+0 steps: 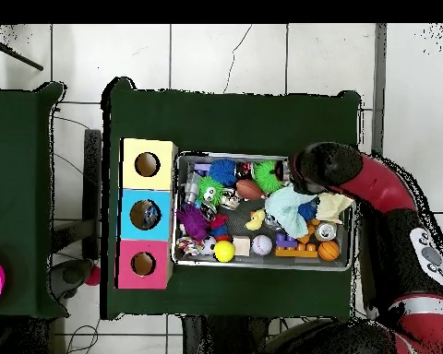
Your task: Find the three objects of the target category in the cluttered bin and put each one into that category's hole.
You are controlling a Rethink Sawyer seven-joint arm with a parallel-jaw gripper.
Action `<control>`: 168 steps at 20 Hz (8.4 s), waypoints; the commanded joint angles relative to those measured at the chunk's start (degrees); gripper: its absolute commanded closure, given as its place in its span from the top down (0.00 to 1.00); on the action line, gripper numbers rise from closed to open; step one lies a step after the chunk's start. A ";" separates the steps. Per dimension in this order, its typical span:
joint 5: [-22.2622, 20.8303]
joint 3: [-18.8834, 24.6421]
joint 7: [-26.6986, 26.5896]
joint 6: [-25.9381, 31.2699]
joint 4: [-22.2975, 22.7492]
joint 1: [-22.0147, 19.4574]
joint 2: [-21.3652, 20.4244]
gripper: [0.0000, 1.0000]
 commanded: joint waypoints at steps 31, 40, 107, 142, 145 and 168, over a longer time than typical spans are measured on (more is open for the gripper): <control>-2.45 -6.85 6.75 5.12 7.40 7.65 -0.52 1.00; -8.00 -10.95 0.23 8.71 5.99 9.51 -0.09 1.00; -0.79 -0.81 0.48 0.15 13.56 3.45 1.96 1.00; -4.10 -5.06 4.75 -6.79 19.37 7.90 -2.63 1.00; -4.94 -5.05 4.44 -8.08 19.93 7.48 -1.93 1.00; -8.98 -9.21 2.94 5.89 19.73 9.56 -4.17 1.00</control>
